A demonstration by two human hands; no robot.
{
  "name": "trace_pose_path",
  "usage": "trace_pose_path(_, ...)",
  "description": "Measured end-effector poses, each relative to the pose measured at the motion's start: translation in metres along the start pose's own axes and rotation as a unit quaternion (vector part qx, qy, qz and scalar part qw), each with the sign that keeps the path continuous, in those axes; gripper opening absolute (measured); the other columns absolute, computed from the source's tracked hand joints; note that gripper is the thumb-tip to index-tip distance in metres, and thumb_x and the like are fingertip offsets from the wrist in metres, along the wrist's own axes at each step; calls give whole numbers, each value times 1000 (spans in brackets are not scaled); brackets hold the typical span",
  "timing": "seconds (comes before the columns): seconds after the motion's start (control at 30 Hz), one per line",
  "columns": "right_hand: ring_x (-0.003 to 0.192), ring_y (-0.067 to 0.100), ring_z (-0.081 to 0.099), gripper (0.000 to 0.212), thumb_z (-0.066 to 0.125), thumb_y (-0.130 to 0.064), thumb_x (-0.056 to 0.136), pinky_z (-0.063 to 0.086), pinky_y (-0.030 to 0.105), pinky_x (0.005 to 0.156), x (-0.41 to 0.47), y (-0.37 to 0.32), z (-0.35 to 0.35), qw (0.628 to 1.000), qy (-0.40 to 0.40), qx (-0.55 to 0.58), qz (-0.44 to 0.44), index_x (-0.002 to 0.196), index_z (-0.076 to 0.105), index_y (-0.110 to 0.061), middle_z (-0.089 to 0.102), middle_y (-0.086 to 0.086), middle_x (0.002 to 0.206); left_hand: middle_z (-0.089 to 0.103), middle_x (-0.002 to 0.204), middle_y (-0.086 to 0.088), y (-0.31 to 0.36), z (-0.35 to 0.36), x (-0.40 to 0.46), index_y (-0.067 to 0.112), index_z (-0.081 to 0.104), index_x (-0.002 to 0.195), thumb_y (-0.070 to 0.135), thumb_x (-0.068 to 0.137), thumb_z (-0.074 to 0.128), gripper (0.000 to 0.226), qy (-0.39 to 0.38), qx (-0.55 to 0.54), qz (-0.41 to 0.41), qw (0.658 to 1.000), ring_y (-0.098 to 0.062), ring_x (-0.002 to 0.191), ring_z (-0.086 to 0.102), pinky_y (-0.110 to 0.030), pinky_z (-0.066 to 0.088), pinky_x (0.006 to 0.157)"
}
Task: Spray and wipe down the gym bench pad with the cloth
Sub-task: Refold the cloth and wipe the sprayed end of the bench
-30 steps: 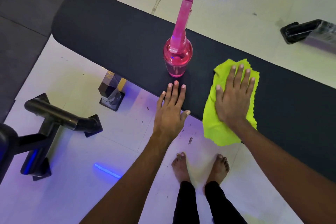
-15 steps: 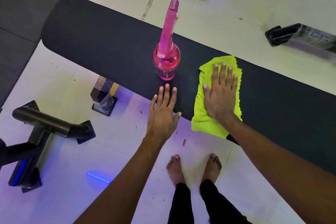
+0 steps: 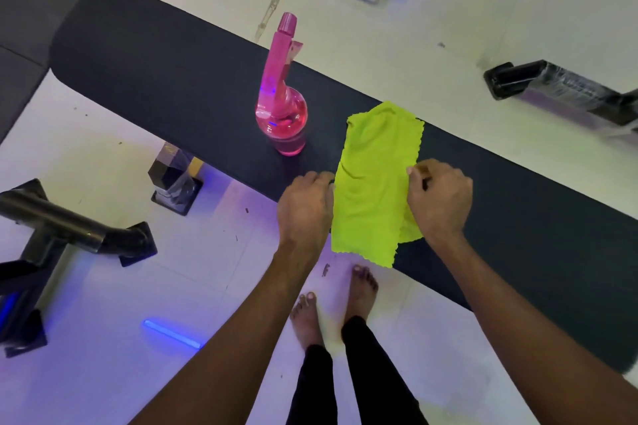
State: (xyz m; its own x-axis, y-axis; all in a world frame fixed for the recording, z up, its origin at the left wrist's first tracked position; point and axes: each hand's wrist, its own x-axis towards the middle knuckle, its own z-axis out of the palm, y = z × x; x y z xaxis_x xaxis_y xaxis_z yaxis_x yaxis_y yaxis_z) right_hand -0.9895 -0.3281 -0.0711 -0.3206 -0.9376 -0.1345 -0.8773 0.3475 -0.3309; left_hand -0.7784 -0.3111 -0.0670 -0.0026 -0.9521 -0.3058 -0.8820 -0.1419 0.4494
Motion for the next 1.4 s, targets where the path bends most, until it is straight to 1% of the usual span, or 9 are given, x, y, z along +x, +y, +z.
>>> trace_pose_path(0.2,93,28,70,20,78,-32,92,54,51,97,-9,-12,11,976,-15,150,158,96,70,-14,74,5,91,58,127,-5,19,15,15,22,56,147,24,111,42,38,-20,18,3,1000,-24,115,56,-36,46,87)
trace_pose_path(0.33,95,29,71,16,79,-26,92,54,50,97,-8,-16,13,969,-17,152,196,96,70,-14,76,7,94,56,125,-7,19,20,15,22,58,147,23,110,49,38,-18,24,13,999,-25,112,56,-42,54,82)
trace_pose_path(0.57,96,31,70,13,67,-23,100,53,49,98,3,-14,-8,982,-54,104,146,93,68,-12,76,7,93,59,112,-5,20,24,20,18,73,120,27,104,61,22,13,-21,17,1000,-21,104,57,-34,47,71)
trace_pose_path(0.67,95,29,69,14,66,-24,102,52,38,90,16,-16,-18,982,-60,132,124,94,65,-13,76,6,95,59,105,-2,19,25,24,18,75,109,26,100,66,16,38,-69,-1,997,-18,94,59,-34,48,69)
trace_pose_path(0.77,96,29,69,14,67,-23,102,50,36,85,42,-21,-18,982,-53,149,99,97,66,-10,77,7,98,60,105,0,25,24,28,20,74,113,26,99,68,16,64,-134,-35,988,-16,89,62,-35,52,73)
trace_pose_path(0.9,103,32,69,23,69,-27,100,51,46,100,56,-15,-12,980,-60,165,94,112,65,-8,76,11,101,62,118,-2,35,27,27,22,63,134,28,99,67,35,51,-136,-64,987,-21,99,65,-39,55,83)
trace_pose_path(1.03,102,31,68,23,75,-33,94,45,44,103,27,7,-5,985,-41,125,113,107,68,-16,76,3,95,69,113,-1,39,27,25,19,62,133,25,97,71,38,83,-204,-138,966,-23,100,68,-41,55,87)
trace_pose_path(1.2,109,31,66,28,75,-40,95,39,42,100,17,6,3,986,-48,88,136,108,69,-16,77,4,103,61,74,17,39,22,35,14,73,115,30,95,75,25,89,-261,-227,934,-17,86,66,-30,51,79)
trace_pose_path(1.4,112,32,65,11,71,-27,97,46,43,105,30,-11,-2,980,-91,81,159,93,69,-18,75,3,105,71,86,7,45,17,51,17,76,89,31,90,82,16,55,-295,-291,908,-12,82,66,-26,48,75)
